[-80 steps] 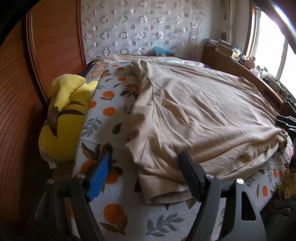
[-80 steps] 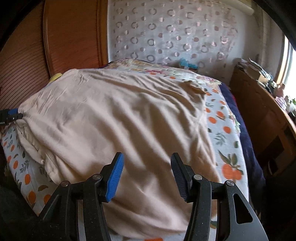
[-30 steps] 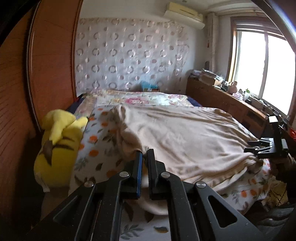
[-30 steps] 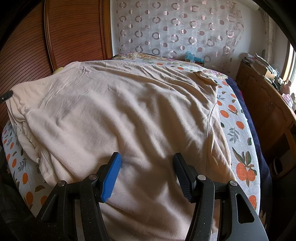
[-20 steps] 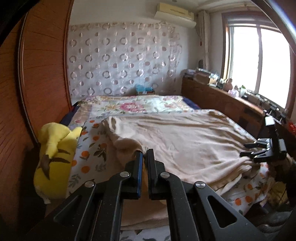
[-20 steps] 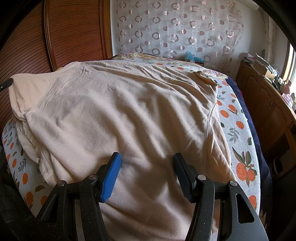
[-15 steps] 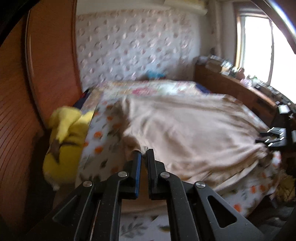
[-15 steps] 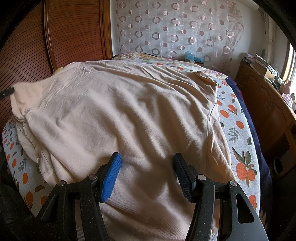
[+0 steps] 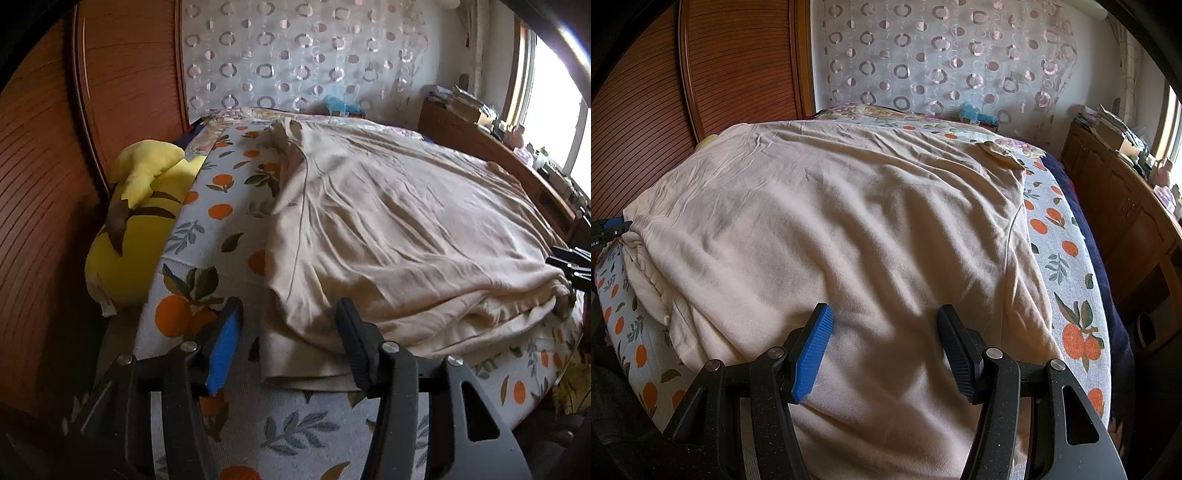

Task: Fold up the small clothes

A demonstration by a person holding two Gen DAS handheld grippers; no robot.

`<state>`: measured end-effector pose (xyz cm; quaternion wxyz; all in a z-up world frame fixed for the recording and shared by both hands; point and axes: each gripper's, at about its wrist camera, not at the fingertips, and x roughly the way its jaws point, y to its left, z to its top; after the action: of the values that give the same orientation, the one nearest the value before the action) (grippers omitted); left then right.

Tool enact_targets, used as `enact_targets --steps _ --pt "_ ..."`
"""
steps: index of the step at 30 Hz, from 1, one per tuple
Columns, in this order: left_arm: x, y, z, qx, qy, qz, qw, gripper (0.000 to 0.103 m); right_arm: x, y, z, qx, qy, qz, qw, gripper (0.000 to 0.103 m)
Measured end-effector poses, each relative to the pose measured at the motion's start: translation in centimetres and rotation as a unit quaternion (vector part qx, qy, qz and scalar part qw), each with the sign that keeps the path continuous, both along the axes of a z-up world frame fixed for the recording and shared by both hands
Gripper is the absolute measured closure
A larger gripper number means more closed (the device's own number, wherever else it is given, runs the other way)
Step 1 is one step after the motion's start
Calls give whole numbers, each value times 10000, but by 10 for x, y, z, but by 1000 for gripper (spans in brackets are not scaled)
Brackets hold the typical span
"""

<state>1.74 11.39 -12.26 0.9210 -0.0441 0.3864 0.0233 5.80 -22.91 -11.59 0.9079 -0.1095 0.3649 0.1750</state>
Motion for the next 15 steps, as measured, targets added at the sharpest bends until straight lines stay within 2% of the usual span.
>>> enact_targets --steps 2,3,5,9,14,15 --pt "1 -5 1 -90 -37 -233 9997 87 0 -1 0 -2 -1 3 10000 42" --pt "2 -5 1 -206 -19 -296 9993 95 0 -1 0 -3 -2 3 10000 42" --pt "4 -9 5 -311 -70 -395 9987 98 0 -1 0 -1 0 8 10000 42" --pt "3 -19 30 -521 -556 -636 9951 98 0 -1 0 -5 -3 4 10000 42" --pt "9 -36 67 -754 -1033 -949 9872 98 0 -1 0 -2 -1 12 10000 42" --pt "12 -42 76 -910 -1096 -1076 9839 98 0 -1 0 0 -1 12 10000 42"
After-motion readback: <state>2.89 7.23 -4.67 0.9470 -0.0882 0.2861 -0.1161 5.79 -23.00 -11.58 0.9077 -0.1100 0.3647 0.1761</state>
